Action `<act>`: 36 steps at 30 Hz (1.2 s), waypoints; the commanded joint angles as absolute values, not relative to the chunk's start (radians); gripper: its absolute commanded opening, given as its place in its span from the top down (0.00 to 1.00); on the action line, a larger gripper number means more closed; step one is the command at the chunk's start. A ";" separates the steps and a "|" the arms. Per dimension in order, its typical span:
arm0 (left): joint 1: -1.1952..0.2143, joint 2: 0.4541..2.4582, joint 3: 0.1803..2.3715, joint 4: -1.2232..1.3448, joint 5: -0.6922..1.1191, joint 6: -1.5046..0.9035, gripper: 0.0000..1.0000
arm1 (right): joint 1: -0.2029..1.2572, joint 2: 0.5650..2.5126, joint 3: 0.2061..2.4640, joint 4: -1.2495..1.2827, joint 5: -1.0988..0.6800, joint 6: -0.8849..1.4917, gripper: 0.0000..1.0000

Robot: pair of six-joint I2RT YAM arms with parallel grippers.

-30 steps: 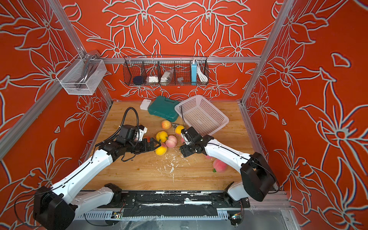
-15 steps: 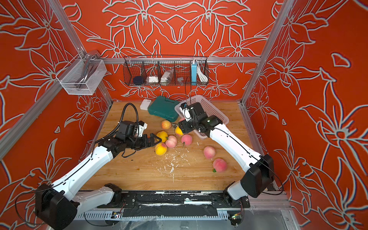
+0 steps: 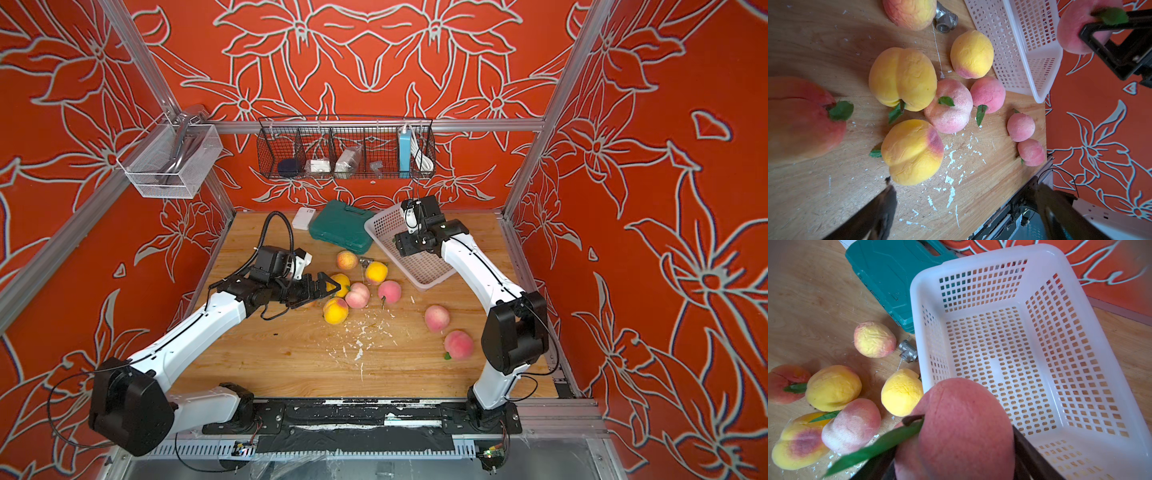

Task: Put the peaches into the basket
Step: Place the peach in the basket.

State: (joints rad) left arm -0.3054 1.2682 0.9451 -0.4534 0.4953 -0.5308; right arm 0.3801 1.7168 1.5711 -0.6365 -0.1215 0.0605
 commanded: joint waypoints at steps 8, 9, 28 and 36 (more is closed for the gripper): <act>-0.299 1.321 1.003 -0.411 0.527 -0.492 0.00 | 0.339 1.821 1.640 -0.640 -0.115 0.028 0.41; -0.299 1.324 1.005 -0.407 0.535 -0.489 0.00 | 0.338 1.827 1.644 -0.642 -0.109 0.026 0.41; -0.299 1.374 1.036 -0.397 0.543 -0.452 0.00 | 0.292 1.955 1.660 -0.643 -0.100 0.034 0.40; -0.299 1.384 1.035 -0.378 0.566 -0.447 0.00 | 0.282 2.002 1.655 -0.647 -0.100 0.026 0.40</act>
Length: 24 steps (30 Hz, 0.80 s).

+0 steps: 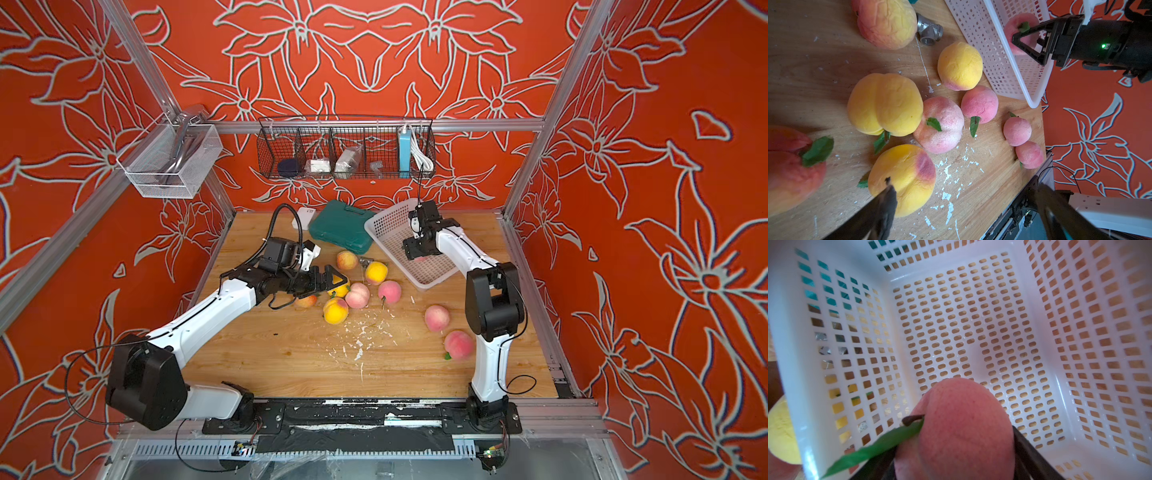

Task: Put the peaches into the basket
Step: Place the peach in the basket.

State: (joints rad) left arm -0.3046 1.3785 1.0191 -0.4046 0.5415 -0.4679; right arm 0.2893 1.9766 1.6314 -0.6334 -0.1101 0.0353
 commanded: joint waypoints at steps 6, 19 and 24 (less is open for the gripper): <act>-0.300 1.388 1.032 -0.370 0.574 -0.447 0.00 | 0.281 2.032 1.655 -0.646 -0.103 0.024 0.40; -0.299 1.387 1.023 -0.361 0.574 -0.453 0.00 | 0.276 2.074 1.645 -0.642 -0.112 0.025 0.40; -0.299 1.386 1.020 -0.356 0.574 -0.456 0.00 | 0.275 2.083 1.635 -0.640 -0.115 0.025 0.40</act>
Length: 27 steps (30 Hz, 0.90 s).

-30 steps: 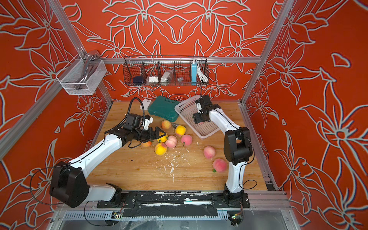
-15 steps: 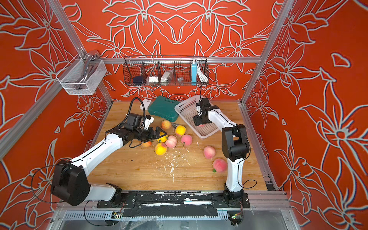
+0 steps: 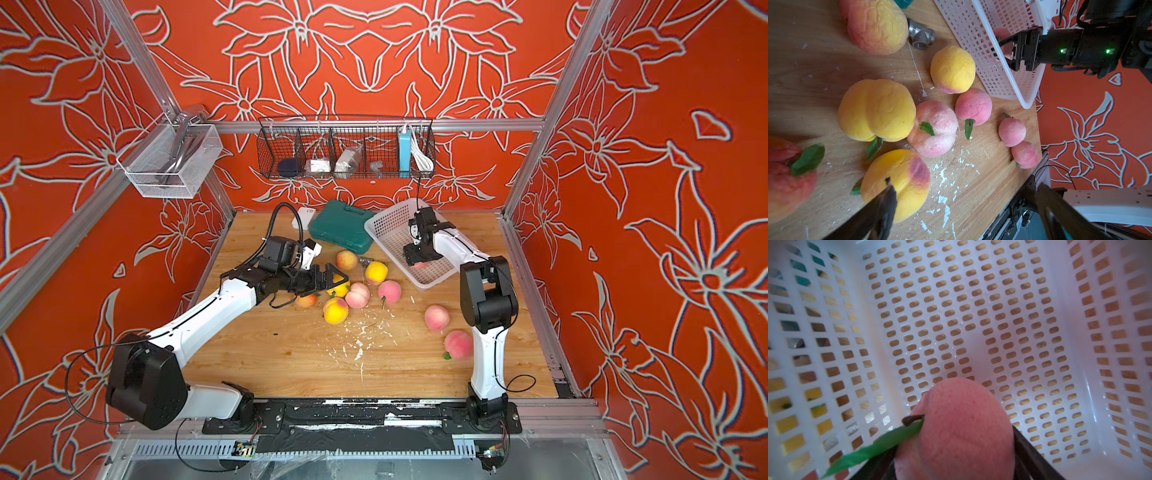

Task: Put the peaches into the basket
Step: Place the peach in the basket.

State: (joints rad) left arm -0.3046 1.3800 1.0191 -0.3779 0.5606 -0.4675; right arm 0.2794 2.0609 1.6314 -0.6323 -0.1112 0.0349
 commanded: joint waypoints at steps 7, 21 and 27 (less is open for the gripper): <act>-0.299 1.385 1.014 -0.352 0.572 -0.460 0.00 | 0.274 2.097 1.634 -0.640 -0.121 0.025 0.39; -0.299 1.382 1.017 -0.362 0.566 -0.461 0.00 | 0.270 2.095 1.638 -0.644 -0.121 0.031 0.20; -0.299 1.401 1.033 -0.389 0.568 -0.459 0.00 | 0.270 2.081 1.664 -0.667 -0.114 0.026 0.15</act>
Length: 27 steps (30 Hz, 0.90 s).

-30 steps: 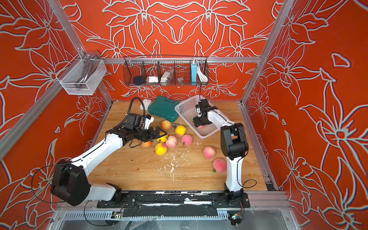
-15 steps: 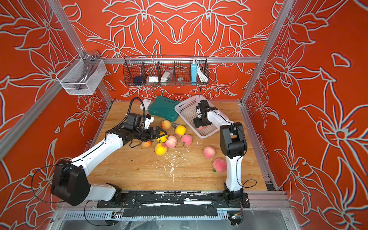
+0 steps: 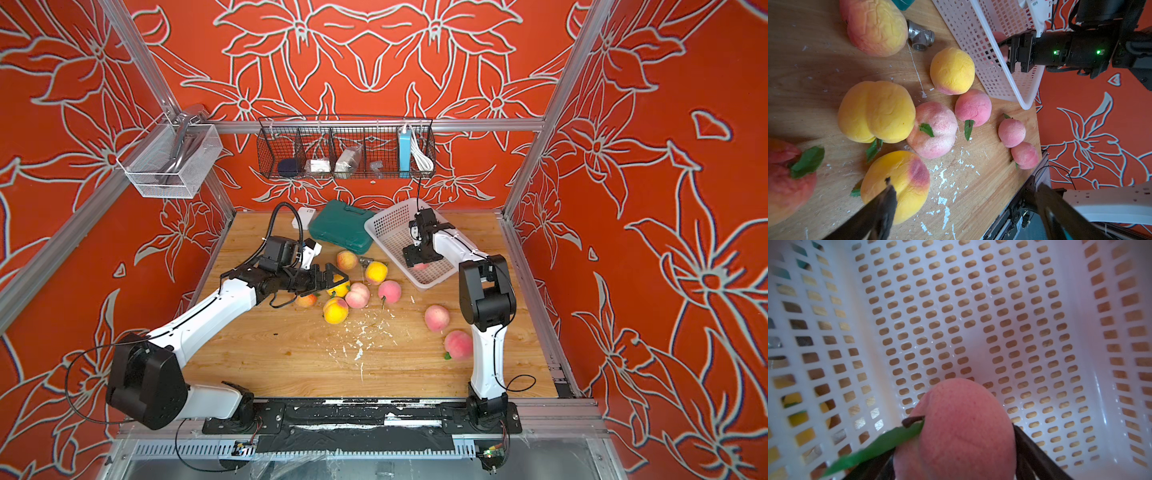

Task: Put the peaches into the basket
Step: Place the peach in the basket.

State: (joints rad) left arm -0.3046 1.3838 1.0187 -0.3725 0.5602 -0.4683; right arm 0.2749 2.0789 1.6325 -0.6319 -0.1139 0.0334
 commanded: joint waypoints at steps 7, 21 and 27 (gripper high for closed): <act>-0.299 1.397 1.048 -0.437 0.546 -0.460 0.00 | 0.270 2.031 1.682 -0.686 -0.132 0.029 0.08; -0.299 1.353 0.980 -0.473 0.515 -0.485 0.00 | 0.295 1.832 1.567 -0.695 -0.174 0.044 0.05; -0.299 1.320 0.956 -0.498 0.478 -0.489 0.00 | 0.353 1.705 1.468 -0.701 -0.189 0.028 0.06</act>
State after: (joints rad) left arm -0.3046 1.3609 0.9607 -0.4698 0.5068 -0.4877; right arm 0.3202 1.7683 1.5082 -0.6785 -0.1642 0.0353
